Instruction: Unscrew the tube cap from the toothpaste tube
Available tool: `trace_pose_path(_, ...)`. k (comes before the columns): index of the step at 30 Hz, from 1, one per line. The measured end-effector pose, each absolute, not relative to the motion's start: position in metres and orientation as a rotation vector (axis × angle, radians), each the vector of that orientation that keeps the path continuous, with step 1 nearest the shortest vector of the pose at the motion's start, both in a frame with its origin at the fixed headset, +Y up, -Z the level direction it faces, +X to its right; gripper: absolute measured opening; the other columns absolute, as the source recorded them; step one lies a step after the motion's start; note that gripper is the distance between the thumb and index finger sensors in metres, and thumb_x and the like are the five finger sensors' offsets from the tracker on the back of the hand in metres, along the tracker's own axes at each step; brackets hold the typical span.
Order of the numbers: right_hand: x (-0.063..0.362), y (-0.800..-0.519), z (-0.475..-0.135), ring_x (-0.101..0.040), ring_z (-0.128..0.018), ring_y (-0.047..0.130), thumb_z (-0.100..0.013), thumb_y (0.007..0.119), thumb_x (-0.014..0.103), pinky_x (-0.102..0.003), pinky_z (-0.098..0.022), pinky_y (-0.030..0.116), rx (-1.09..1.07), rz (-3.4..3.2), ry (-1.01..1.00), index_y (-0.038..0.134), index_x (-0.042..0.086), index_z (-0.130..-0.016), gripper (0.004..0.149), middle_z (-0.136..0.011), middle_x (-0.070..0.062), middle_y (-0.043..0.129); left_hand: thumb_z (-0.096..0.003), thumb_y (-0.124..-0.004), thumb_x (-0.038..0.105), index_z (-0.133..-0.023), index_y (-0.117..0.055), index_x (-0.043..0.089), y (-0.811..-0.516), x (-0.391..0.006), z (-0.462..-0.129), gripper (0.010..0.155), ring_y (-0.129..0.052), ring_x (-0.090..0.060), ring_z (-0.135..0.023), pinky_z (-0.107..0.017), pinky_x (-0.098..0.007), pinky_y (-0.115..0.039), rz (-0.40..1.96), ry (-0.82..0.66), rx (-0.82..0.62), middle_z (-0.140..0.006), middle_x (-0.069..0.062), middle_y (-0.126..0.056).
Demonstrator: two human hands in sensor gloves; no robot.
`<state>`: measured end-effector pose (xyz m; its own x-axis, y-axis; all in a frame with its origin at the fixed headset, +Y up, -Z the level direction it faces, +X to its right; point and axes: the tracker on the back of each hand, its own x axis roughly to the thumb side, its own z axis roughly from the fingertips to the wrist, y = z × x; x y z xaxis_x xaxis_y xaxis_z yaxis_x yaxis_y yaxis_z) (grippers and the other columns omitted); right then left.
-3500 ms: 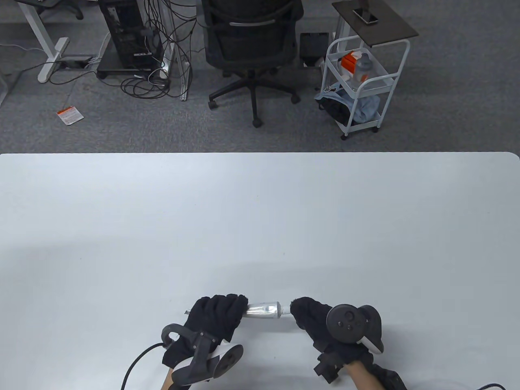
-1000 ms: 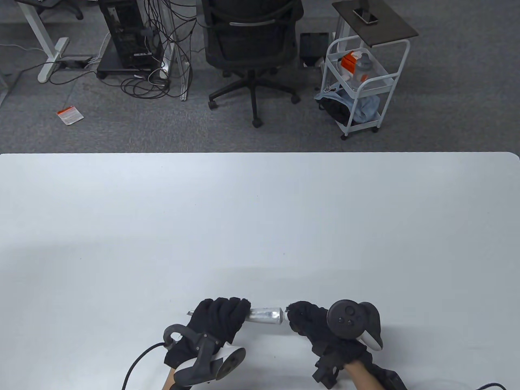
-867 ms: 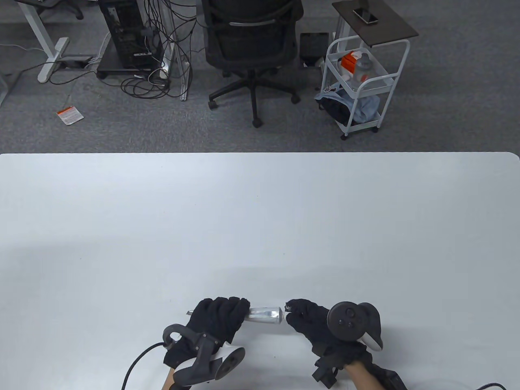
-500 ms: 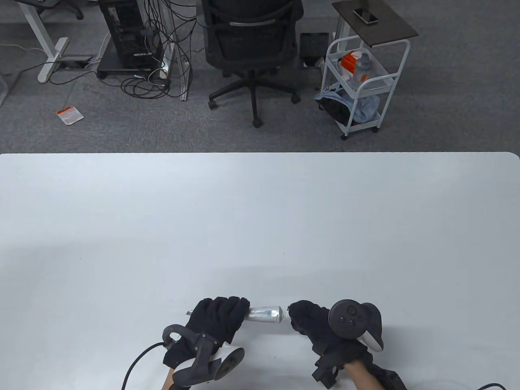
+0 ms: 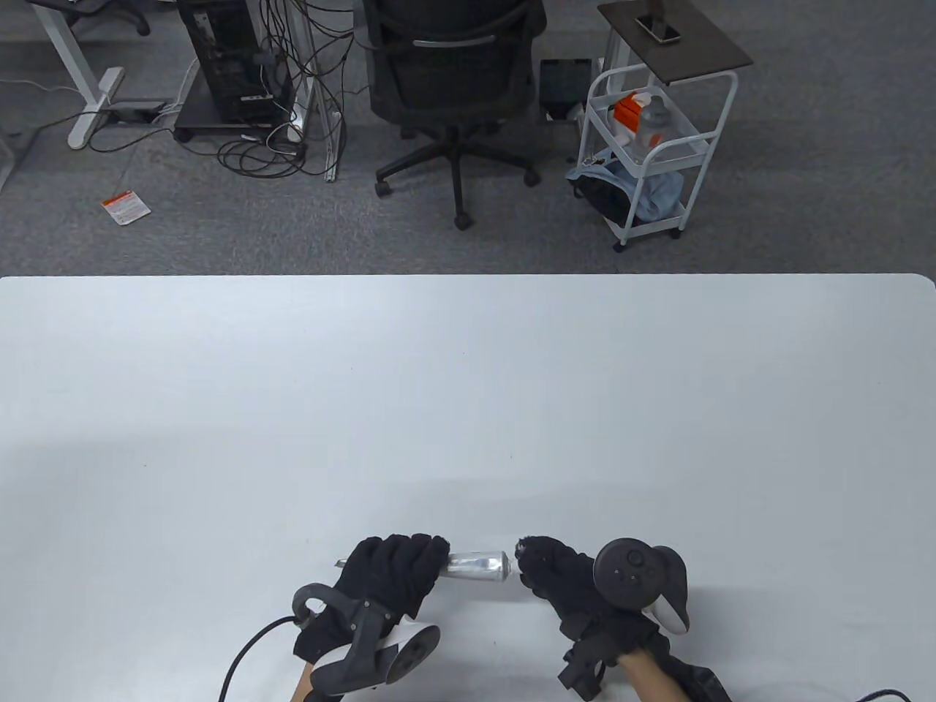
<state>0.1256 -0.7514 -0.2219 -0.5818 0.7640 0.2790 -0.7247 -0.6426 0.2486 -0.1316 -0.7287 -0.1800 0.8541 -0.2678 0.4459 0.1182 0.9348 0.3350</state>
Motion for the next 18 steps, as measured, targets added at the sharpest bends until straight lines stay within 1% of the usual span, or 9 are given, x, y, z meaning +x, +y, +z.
trace_pose_path(1, 0.1247, -0.7506, -0.2222, -0.039, -0.051, 0.096, -0.058, 0.059, 0.038, -0.051, -0.034, 0.082, 0.466, 2.23, 0.141, 0.073, -0.001, -0.088, 0.051, -0.069, -0.021, 0.092, -0.0574, -0.07, 0.034, -0.103, -0.051, 0.039, -0.7288, -0.1314, -0.18, 0.049, -0.08, -0.018, -0.104, -0.074, -0.046, -0.077, -0.205, -0.51, 0.302, -0.111, 0.003, -0.07)
trace_pose_path(3, 0.1231, -0.7486, -0.2216, -0.037, -0.052, 0.096, -0.058, 0.064, 0.035, -0.05, -0.035, 0.082, 0.498, 2.236, 0.154, 0.073, 0.0, -0.088, 0.047, -0.07, -0.02, 0.091, -0.0573, -0.069, 0.035, -0.103, -0.051, 0.039, -0.7296, -0.131, -0.1799, 0.049, -0.08, -0.018, -0.104, -0.074, -0.047, -0.077, -0.217, -0.511, 0.299, -0.111, 0.004, -0.07)
trace_pose_path(8, 0.1228, -0.7447, -0.2207, -0.037, -0.063, 0.092, -0.054, 0.074, 0.028, -0.05, -0.042, 0.08, 0.561, 2.235, 0.09, 0.064, 0.003, -0.095, 0.049, -0.081, -0.02, 0.085, -0.0572, -0.07, 0.035, -0.102, -0.051, 0.04, -0.7294, -0.1316, -0.1802, 0.049, -0.08, -0.018, -0.104, -0.074, -0.047, -0.077, -0.211, -0.508, 0.297, -0.111, 0.004, -0.07)
trace_pose_path(10, 0.1238, -0.7456, -0.2203, -0.04, -0.065, 0.091, -0.054, 0.073, 0.033, -0.052, -0.043, 0.079, 0.546, 2.241, 0.077, 0.061, 0.003, -0.098, 0.054, -0.083, -0.022, 0.083, -0.0571, -0.07, 0.035, -0.103, -0.051, 0.039, -0.7291, -0.1318, -0.1802, 0.049, -0.08, -0.018, -0.104, -0.074, -0.046, -0.077, -0.214, -0.505, 0.301, -0.111, 0.003, -0.07)
trace_pose_path(11, 0.1246, -0.746, -0.2202, -0.043, -0.066, 0.089, -0.055, 0.068, 0.041, -0.053, -0.044, 0.078, 0.535, 2.249, 0.08, 0.059, 0.0, -0.1, 0.062, -0.085, -0.025, 0.082, -0.0571, -0.07, 0.035, -0.103, -0.051, 0.039, -0.729, -0.1321, -0.1804, 0.049, -0.08, -0.018, -0.103, -0.074, -0.047, -0.077, -0.206, -0.505, 0.3, -0.111, 0.004, -0.07)
trace_pose_path(12, 0.1259, -0.7468, -0.2199, -0.044, -0.065, 0.089, -0.055, 0.063, 0.046, -0.054, -0.043, 0.078, 0.511, 2.257, 0.083, 0.06, -0.002, -0.1, 0.066, -0.084, -0.026, 0.082, -0.0571, -0.07, 0.035, -0.102, -0.051, 0.039, -0.729, -0.1322, -0.1803, 0.049, -0.08, -0.018, -0.104, -0.074, -0.047, -0.077, -0.204, -0.505, 0.301, -0.111, 0.004, -0.07)
trace_pose_path(13, 0.1269, -0.7475, -0.2199, -0.044, -0.064, 0.09, -0.056, 0.06, 0.047, -0.054, -0.042, 0.078, 0.495, 2.255, 0.082, 0.061, -0.003, -0.099, 0.066, -0.083, -0.027, 0.083, -0.0572, -0.069, 0.035, -0.102, -0.051, 0.039, -0.7291, -0.1321, -0.1802, 0.049, -0.08, -0.018, -0.104, -0.074, -0.047, -0.077, -0.206, -0.505, 0.304, -0.111, 0.004, -0.07)
trace_pose_path(16, 0.1277, -0.7492, -0.2214, -0.041, -0.055, 0.095, -0.058, 0.056, 0.044, -0.052, -0.037, 0.08, 0.457, 2.241, 0.107, 0.072, -0.002, -0.09, 0.058, -0.072, -0.024, 0.091, -0.0571, -0.07, 0.035, -0.102, -0.051, 0.039, -0.729, -0.1319, -0.18, 0.049, -0.08, -0.018, -0.104, -0.074, -0.046, -0.077, -0.208, -0.505, 0.306, -0.111, 0.003, -0.07)
trace_pose_path(18, 0.1255, -0.749, -0.2216, -0.038, -0.051, 0.096, -0.058, 0.06, 0.038, -0.051, -0.035, 0.082, 0.471, 2.243, 0.122, 0.075, 0.001, -0.087, 0.049, -0.069, -0.02, 0.092, -0.0571, -0.07, 0.035, -0.103, -0.051, 0.039, -0.7293, -0.1316, -0.1799, 0.049, -0.08, -0.018, -0.104, -0.074, -0.047, -0.077, -0.205, -0.508, 0.306, -0.111, 0.004, -0.07)
